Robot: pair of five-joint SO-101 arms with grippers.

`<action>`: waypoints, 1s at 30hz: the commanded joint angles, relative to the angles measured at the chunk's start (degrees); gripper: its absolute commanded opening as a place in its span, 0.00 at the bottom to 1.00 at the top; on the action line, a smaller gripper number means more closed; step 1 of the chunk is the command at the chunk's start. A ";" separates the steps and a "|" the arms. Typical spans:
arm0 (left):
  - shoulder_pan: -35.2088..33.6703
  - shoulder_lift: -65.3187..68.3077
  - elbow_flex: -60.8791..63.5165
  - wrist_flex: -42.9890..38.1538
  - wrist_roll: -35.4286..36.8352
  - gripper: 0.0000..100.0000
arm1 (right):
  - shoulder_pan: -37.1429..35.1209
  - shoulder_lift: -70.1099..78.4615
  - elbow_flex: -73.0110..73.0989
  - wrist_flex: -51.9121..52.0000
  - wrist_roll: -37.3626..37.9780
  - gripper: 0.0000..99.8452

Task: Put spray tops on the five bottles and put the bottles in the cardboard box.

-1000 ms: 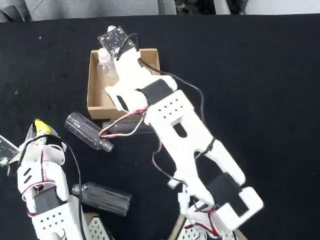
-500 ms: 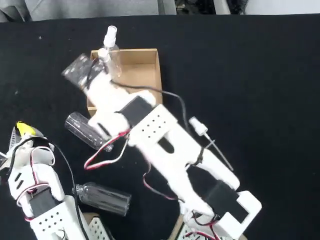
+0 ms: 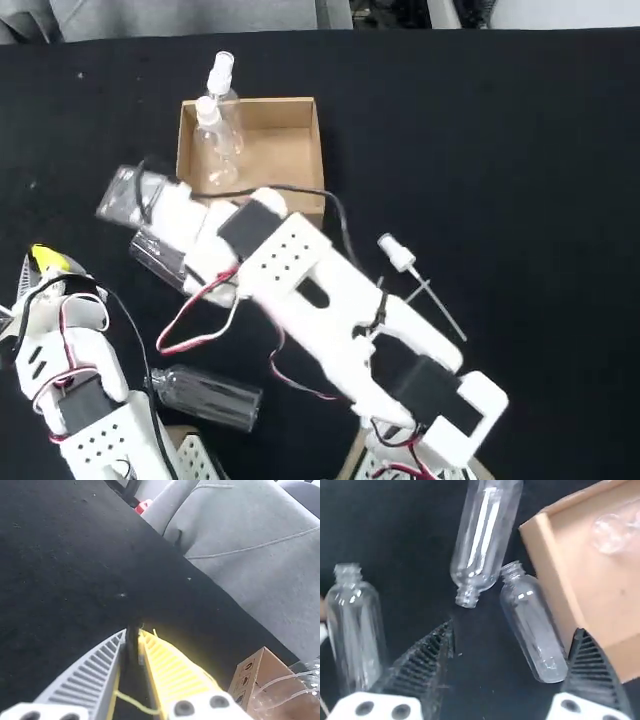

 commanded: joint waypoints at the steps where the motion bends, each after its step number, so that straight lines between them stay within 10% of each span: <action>1: -0.57 -0.70 1.36 -1.32 -0.35 0.03 | -2.81 0.75 -3.47 2.99 5.63 0.32; 30: -0.48 -0.70 1.36 -1.41 -0.35 0.03 | 5.45 17.63 -4.09 -5.45 25.41 0.32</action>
